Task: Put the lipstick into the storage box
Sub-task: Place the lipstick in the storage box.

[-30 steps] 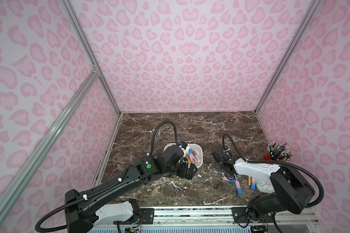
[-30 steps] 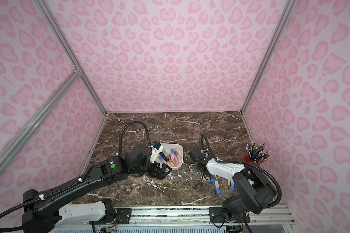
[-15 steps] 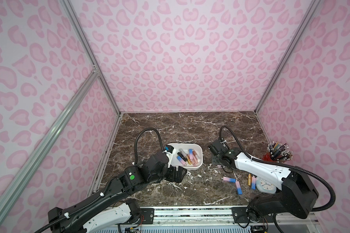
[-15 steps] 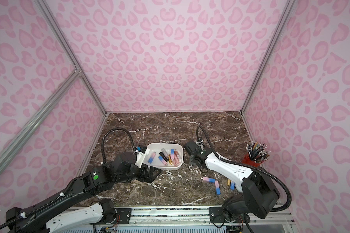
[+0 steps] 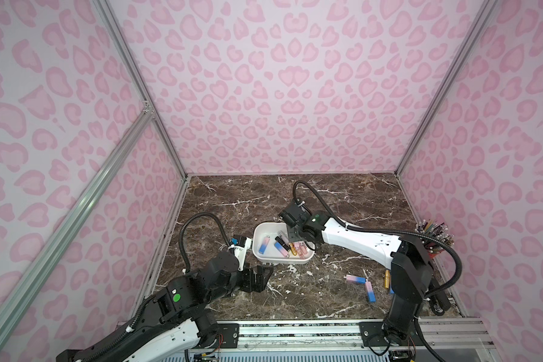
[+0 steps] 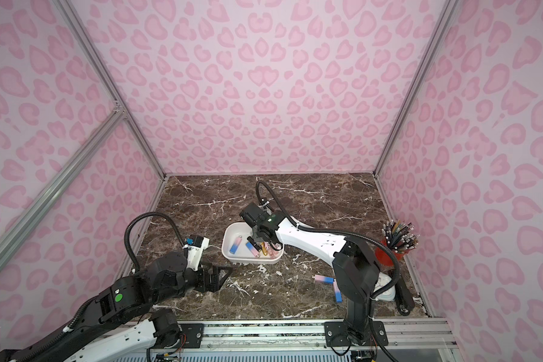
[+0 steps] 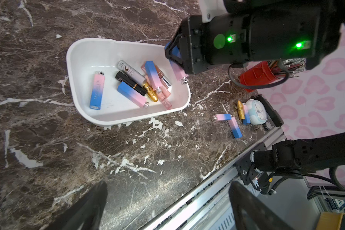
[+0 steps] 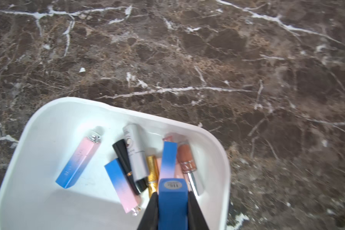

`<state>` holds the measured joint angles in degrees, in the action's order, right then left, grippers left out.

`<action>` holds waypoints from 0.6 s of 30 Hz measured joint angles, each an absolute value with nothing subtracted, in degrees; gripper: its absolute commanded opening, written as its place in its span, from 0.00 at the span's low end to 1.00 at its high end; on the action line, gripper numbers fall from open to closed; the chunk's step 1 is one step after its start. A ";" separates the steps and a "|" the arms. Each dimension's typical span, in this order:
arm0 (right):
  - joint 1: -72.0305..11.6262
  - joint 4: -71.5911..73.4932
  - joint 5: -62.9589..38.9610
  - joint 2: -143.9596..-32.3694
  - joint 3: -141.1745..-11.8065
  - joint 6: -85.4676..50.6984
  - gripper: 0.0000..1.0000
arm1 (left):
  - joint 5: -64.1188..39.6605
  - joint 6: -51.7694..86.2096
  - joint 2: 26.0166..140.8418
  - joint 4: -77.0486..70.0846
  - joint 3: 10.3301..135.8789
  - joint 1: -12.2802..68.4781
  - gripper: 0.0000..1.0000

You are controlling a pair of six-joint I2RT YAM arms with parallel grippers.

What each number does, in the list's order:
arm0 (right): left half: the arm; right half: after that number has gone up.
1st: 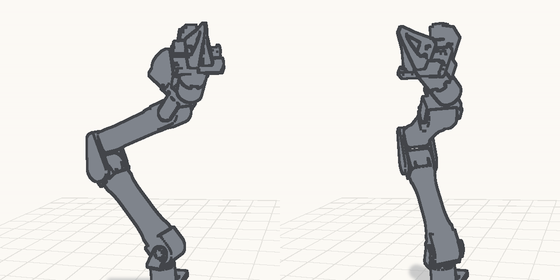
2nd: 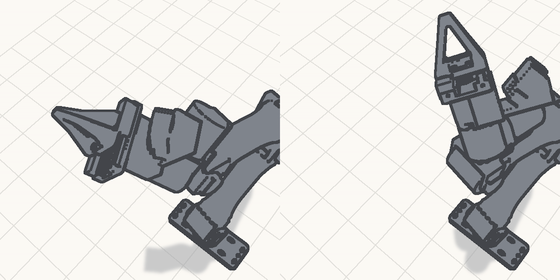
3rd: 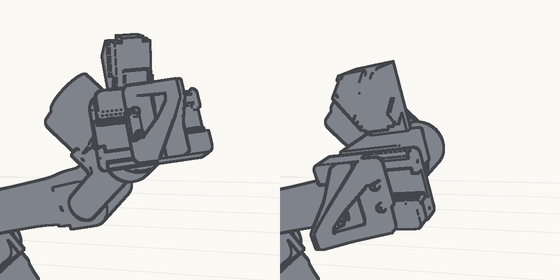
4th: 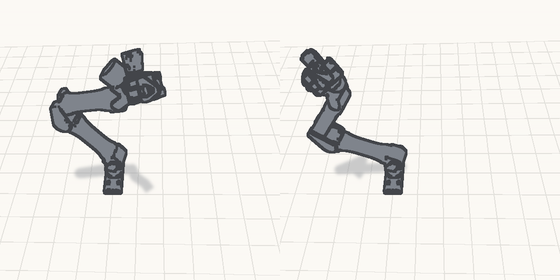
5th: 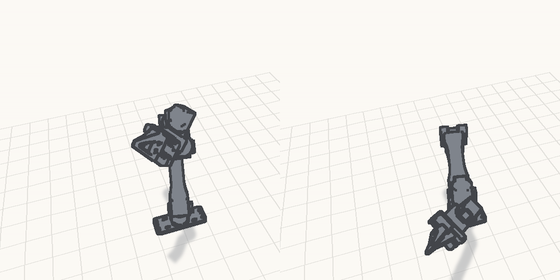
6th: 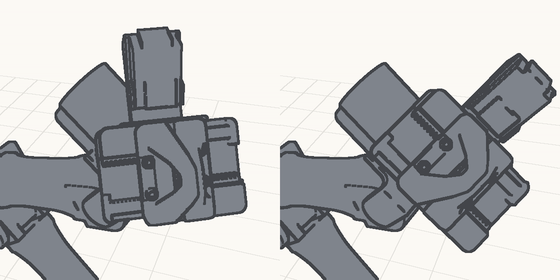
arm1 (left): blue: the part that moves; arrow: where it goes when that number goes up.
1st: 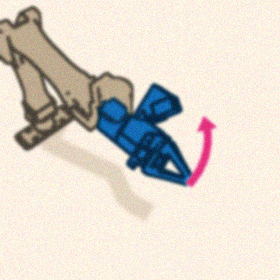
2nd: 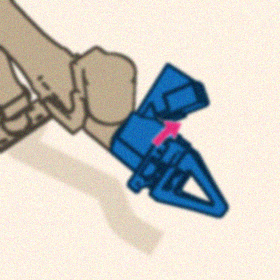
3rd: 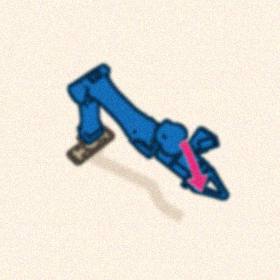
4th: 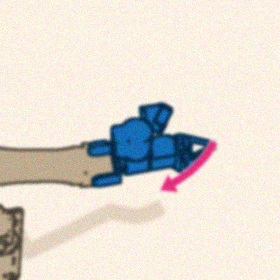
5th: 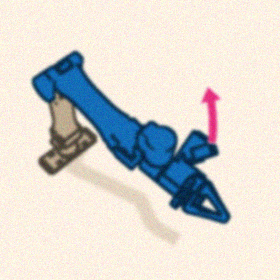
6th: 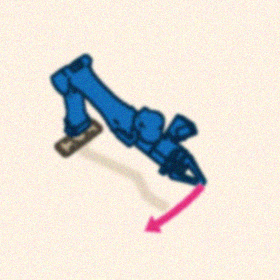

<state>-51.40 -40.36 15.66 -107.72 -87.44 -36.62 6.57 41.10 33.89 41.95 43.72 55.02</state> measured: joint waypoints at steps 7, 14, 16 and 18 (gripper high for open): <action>-52.51 -40.10 11.70 -115.44 -89.89 -36.38 0.28 | 7.11 42.37 31.97 44.75 42.85 55.02 0.98; -52.53 -39.72 10.63 -114.02 -89.89 -35.70 0.43 | 7.09 42.35 33.39 45.71 43.55 55.02 0.98; -52.38 -39.72 11.25 -111.61 -89.54 -35.24 0.43 | 7.07 42.11 34.09 45.63 44.18 55.02 0.98; -52.03 -39.70 12.10 -108.36 -87.94 -34.85 0.44 | 7.01 41.95 34.92 45.39 44.56 55.02 0.98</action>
